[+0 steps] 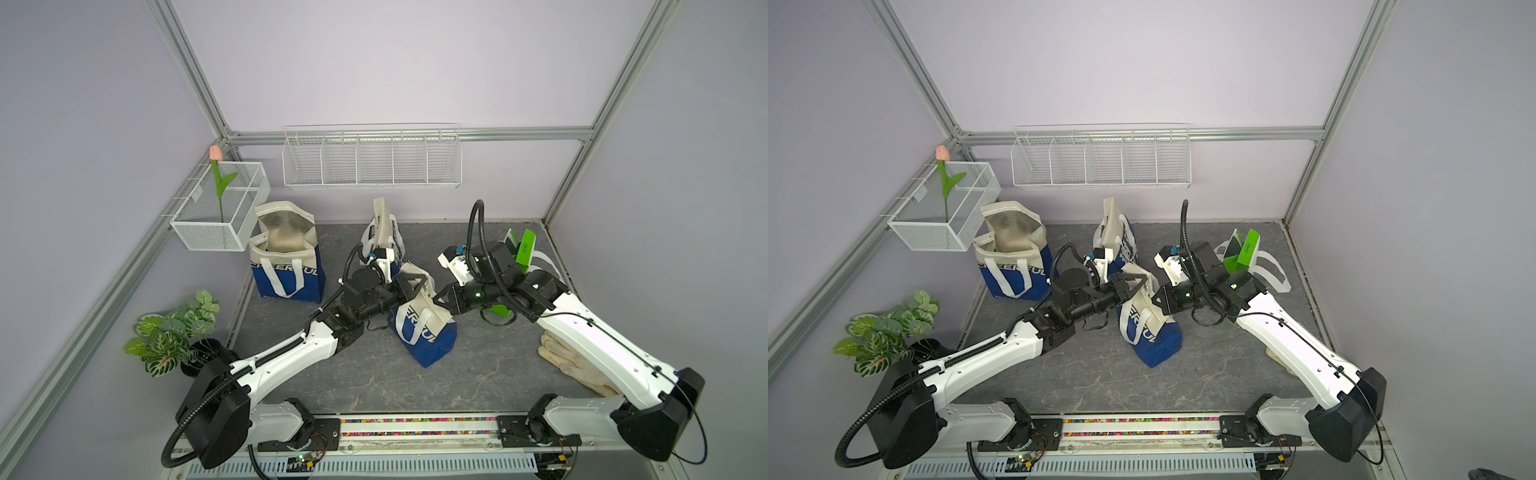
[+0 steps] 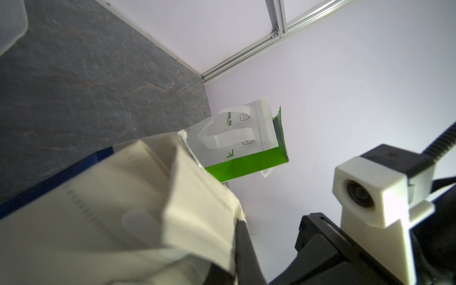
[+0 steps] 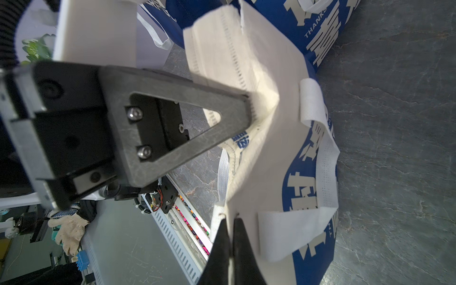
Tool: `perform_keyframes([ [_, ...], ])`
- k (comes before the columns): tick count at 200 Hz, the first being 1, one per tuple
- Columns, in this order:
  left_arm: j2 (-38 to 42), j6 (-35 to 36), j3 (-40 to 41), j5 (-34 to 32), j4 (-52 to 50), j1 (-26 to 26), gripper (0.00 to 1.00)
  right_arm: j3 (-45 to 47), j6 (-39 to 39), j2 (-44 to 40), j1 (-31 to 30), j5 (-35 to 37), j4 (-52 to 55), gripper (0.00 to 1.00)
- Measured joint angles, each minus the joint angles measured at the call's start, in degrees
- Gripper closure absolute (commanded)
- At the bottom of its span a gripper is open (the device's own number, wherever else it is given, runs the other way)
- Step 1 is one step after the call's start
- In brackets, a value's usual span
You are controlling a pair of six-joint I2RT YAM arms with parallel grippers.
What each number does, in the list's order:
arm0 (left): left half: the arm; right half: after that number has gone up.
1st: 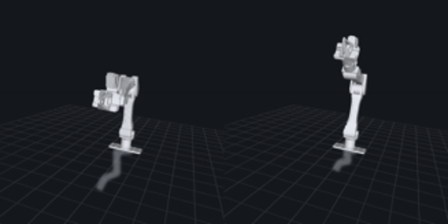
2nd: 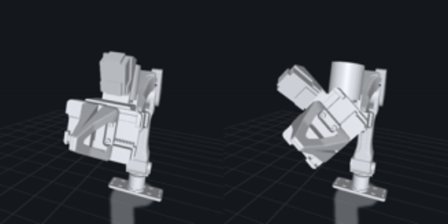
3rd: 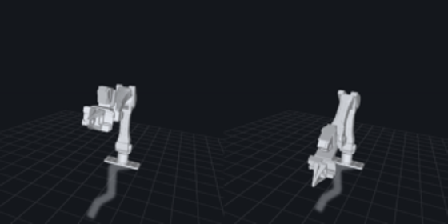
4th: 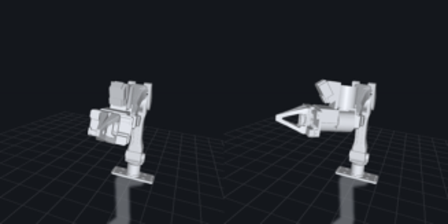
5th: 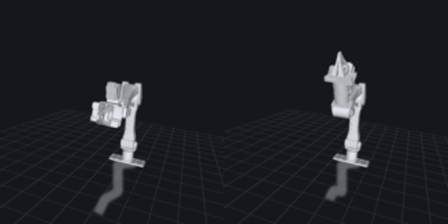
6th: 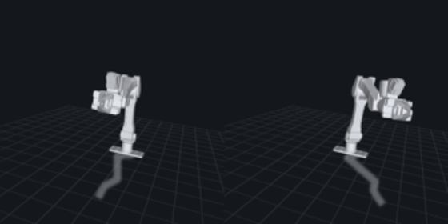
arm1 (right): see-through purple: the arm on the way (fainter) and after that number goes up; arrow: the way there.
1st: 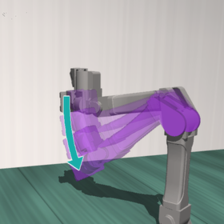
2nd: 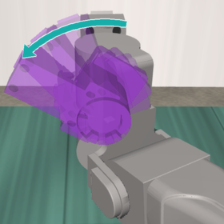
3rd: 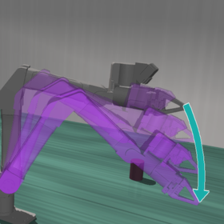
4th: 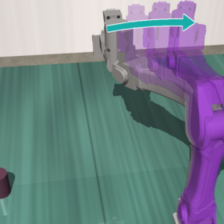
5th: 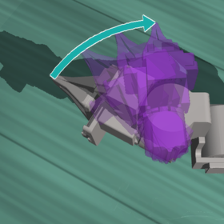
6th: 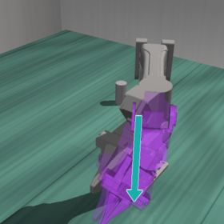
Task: Open the takeout bag
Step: Open the takeout bag at the center of the board.
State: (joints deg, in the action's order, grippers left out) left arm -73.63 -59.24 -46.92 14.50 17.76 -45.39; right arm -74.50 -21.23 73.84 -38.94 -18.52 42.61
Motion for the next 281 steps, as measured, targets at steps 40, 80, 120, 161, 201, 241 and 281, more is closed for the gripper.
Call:
perform_keyframes([
  [40, 1.2, -0.7, -0.3, -1.5, -4.7, -0.4, 1.00, -0.1, 0.1, -1.3, -0.8, 6.3, 0.5, 0.49],
  [80, 4.5, -5.1, -5.9, -6.1, -20.4, -1.0, 1.00, -3.0, 1.1, -3.6, -14.7, 34.7, 6.5, 0.18],
  [120, 7.7, -9.4, -6.5, -8.5, -26.5, -2.1, 1.00, -2.9, 3.8, -3.4, -25.5, 53.4, 6.8, 0.02],
  [161, 7.8, -13.9, -7.2, -8.7, -26.8, -3.1, 1.00, -1.0, 8.9, 1.5, -30.7, 61.7, 0.6, 0.08],
  [201, 8.6, -17.0, -7.2, -8.7, -26.9, -3.1, 1.00, 0.4, 11.1, 4.1, -31.2, 66.5, -3.0, 0.04],
  [241, 10.8, -20.2, -7.2, -9.0, -28.0, -3.2, 1.00, 4.9, 10.8, 3.7, -29.3, 68.1, -5.7, 0.00],
  [281, 14.8, -24.4, -7.2, -11.2, -29.9, -3.2, 1.00, 10.6, 9.3, 1.4, -27.5, 66.0, -7.0, 0.00],
])
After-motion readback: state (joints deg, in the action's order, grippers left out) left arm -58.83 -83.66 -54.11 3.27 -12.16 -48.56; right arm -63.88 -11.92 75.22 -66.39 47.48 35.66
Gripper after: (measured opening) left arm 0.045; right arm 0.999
